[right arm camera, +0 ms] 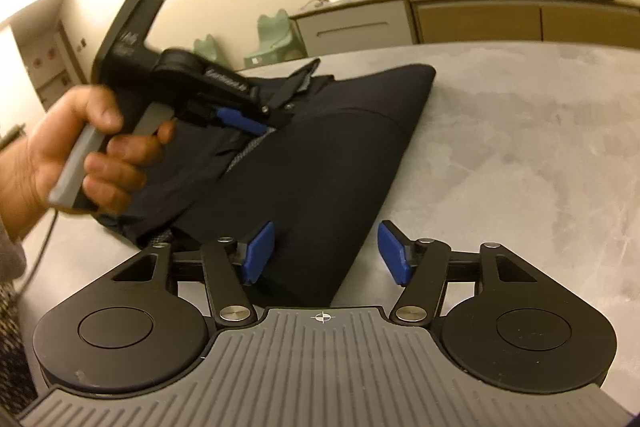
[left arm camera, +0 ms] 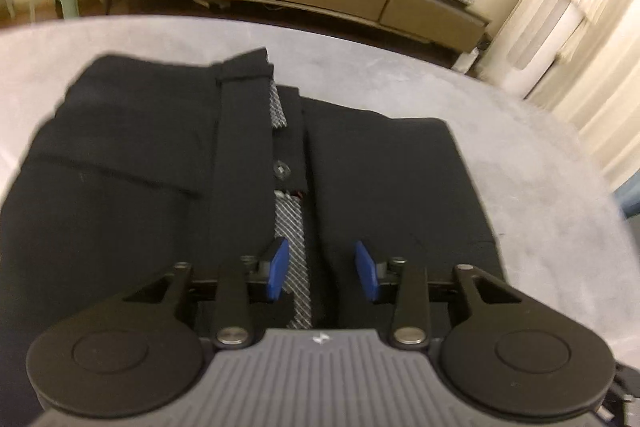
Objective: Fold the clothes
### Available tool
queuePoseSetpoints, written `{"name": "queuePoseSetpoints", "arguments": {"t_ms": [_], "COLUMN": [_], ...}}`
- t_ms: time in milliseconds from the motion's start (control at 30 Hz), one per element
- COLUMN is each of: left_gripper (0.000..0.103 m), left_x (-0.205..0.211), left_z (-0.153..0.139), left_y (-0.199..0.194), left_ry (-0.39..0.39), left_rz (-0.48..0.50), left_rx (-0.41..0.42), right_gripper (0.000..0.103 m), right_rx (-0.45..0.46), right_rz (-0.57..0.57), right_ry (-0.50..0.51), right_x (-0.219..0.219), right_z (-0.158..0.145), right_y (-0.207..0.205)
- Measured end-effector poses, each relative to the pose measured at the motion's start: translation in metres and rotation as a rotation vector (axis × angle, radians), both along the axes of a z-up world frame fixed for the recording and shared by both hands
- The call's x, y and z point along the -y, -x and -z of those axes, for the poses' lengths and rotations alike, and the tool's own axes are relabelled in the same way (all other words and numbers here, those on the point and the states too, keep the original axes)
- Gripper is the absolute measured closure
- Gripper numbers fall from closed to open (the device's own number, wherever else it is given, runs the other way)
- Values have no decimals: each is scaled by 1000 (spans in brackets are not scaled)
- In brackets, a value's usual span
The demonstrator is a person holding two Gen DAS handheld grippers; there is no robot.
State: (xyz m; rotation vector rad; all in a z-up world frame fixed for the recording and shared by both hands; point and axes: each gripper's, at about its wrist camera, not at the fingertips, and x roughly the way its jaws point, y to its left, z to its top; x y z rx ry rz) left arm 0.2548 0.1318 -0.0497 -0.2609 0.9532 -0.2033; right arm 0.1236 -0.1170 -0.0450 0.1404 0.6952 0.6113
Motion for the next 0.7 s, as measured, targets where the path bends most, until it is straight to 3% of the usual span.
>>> {"name": "queuePoseSetpoints", "arguments": {"t_ms": [100,233,300,333,400,433,467,567,700], "left_gripper": [56,56,67,77,80,80,79,75,63], "left_x": [-4,11,20,23,27,28,28,16,-33], "left_z": [2,5,5,4,1,-1,-3,-12,-28], "left_y": [8,10,10,11,12,12,12,15,40], "left_ry": [86,93,63,52,45,51,44,19,-45], "left_rz": [15,63,68,69,69,68,74,93,78], "left_rx": [-4,-35,-26,-15,-5,-6,-9,-10,49], "right_gripper": [39,38,38,38,37,31,26,28,30], "right_rx": [-16,-19,-1,14,52,79,105,195,266], "right_rz": [14,34,33,28,8,-5,-18,-82,-228], "right_ry": [-17,-16,-9,-6,8,22,36,99,148], "right_x": [2,5,3,1,-7,-13,-18,-41,-80], "right_z": [0,0,-4,-7,-14,-17,-21,-33,-40], "right_y": [-3,-2,1,4,11,17,22,44,74]}}
